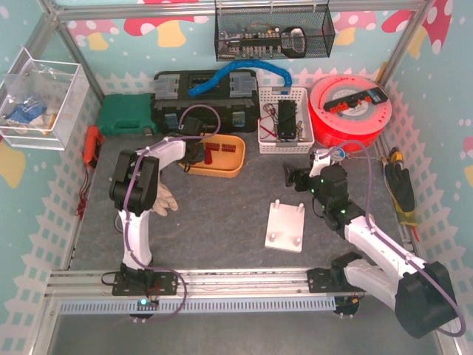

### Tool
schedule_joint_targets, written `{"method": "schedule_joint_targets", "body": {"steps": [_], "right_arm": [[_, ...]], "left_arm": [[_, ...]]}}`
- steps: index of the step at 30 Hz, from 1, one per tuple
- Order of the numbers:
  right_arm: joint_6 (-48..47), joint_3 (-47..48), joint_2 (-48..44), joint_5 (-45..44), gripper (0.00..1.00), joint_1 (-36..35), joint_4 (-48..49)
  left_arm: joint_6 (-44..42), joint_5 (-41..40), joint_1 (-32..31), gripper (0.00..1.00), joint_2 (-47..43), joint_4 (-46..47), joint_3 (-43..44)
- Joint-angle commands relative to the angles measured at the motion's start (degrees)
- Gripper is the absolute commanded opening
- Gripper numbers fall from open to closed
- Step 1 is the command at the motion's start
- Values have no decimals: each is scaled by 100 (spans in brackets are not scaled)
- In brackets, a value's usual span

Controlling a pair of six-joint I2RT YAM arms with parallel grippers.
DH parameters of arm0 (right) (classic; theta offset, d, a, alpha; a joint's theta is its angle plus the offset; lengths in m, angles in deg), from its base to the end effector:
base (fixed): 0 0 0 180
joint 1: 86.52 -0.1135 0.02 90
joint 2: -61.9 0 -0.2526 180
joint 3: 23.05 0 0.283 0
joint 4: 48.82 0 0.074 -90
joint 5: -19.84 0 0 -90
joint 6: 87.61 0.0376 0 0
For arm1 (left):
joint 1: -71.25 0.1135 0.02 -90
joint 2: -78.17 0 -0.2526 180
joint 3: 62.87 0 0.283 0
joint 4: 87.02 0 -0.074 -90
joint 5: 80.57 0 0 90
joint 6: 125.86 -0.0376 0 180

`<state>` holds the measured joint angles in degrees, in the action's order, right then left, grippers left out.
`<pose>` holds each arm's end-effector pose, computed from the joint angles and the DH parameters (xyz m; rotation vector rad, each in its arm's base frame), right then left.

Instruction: Install the large spring

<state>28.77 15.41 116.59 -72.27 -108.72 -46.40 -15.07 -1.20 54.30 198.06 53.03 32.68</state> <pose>0.2358 0.0947 0.2139 0.0941 1.8461 0.5650 0.4343 -0.1251 0.1159 -0.1455 2.6550 0.0378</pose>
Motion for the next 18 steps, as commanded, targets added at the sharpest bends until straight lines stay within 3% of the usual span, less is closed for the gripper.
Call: {"method": "schedule_joint_targets", "body": {"steps": [1,11,18], "right_arm": [[-44,-21,8,-28,99,-39,61],[-90,219,127,25,99,-39,-227],[-45,839,451,376,99,-39,-915]], "left_arm": [[21,-85,-3,26,-227,89,-20],[-265,113,-143,18,-1469,1261,-659],[-684,561,-618,17,-2738,2621,-1728]]}}
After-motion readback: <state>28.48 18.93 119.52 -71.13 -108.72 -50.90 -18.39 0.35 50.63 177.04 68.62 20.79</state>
